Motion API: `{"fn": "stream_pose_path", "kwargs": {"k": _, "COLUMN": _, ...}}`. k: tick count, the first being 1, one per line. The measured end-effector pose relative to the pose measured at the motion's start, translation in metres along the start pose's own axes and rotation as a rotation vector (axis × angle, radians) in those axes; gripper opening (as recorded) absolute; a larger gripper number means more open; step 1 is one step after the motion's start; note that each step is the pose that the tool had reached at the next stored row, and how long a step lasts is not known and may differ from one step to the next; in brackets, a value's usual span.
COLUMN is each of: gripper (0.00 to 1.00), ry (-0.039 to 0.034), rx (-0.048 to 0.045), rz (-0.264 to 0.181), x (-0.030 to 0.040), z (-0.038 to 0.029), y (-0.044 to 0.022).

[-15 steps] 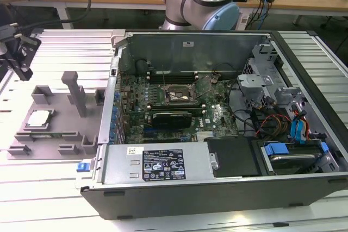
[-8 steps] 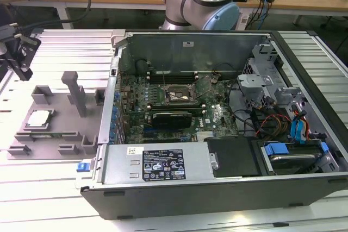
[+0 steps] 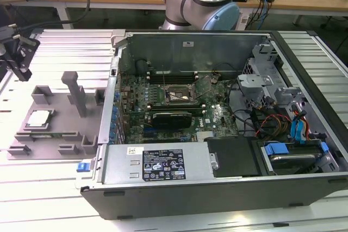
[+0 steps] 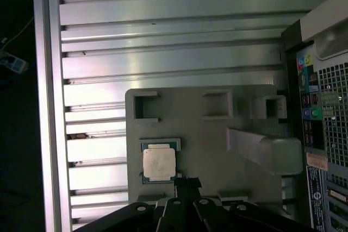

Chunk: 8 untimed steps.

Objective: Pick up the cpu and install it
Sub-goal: 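Pick up the cpu and move it towards the insertion slot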

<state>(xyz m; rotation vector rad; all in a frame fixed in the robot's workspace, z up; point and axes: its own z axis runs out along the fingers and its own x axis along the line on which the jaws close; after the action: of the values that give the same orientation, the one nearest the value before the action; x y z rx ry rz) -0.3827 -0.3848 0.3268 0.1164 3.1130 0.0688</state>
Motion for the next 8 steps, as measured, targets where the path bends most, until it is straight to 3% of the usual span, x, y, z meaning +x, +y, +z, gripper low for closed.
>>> {"fn": "stream_pose_path", "kwargs": {"k": 2, "gripper": 0.11, "ry": -0.0005, "rx": -0.0001, "rz": 0.000, "x": 0.0028, "z": 0.0071, "y": -0.0005}}
{"fn": "stream_pose_path", "kwargs": {"k": 8, "gripper": 0.11, "ry": -0.0035, "rx": -0.0003, "rz": 0.000, "x": 0.0196, "z": 0.0176, "y": -0.0022}}
